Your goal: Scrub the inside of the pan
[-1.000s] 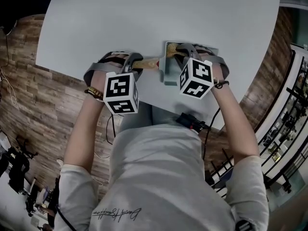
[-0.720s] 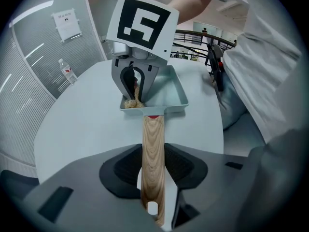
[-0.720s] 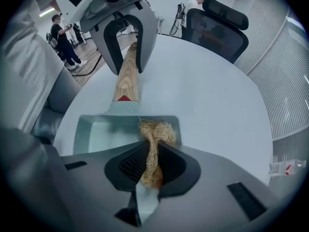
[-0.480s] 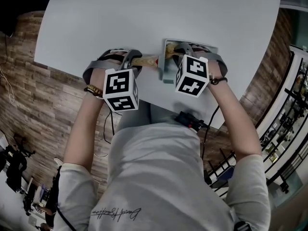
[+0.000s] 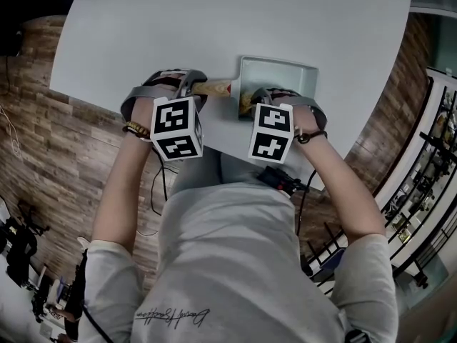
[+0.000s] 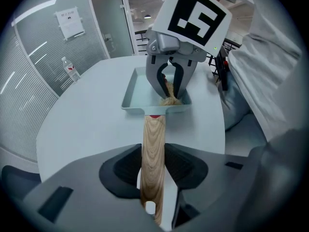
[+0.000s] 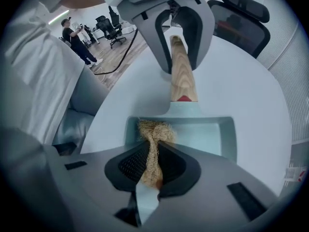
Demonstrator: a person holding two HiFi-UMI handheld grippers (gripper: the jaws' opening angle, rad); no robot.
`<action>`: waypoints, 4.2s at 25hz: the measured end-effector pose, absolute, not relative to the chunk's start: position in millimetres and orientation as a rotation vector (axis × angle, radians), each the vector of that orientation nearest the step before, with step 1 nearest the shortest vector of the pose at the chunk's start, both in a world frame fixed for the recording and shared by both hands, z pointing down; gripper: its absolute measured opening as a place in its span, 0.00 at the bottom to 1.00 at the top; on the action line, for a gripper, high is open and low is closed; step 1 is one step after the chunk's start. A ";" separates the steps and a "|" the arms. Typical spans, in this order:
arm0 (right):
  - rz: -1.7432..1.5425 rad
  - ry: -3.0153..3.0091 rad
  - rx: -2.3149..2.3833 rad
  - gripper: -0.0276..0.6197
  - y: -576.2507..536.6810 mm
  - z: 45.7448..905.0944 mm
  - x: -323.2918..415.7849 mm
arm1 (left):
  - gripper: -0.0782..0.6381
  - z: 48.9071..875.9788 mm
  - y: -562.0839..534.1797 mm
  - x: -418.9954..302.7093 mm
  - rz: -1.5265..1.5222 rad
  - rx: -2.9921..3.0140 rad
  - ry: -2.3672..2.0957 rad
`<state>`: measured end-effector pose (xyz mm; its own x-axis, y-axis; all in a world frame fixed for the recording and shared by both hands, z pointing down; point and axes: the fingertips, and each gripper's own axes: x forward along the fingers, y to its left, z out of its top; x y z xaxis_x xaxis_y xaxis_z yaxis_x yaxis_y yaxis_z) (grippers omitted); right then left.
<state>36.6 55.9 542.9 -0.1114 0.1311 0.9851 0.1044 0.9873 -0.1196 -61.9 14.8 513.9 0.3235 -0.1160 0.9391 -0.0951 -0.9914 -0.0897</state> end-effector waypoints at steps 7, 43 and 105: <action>0.048 -1.690 -0.201 0.15 65.3 541.5 35.0 | 0.32 514.3 13.8 -64.8 -1.816 -2.522 0.193; -0.137 -1.675 -0.032 0.15 14.8 545.5 55.1 | 0.32 514.8 12.7 -66.1 -1.862 -2.519 0.207; 0.065 -1.613 -0.259 0.14 56.1 544.0 83.8 | 0.32 517.5 12.6 -65.8 -1.947 -2.439 0.148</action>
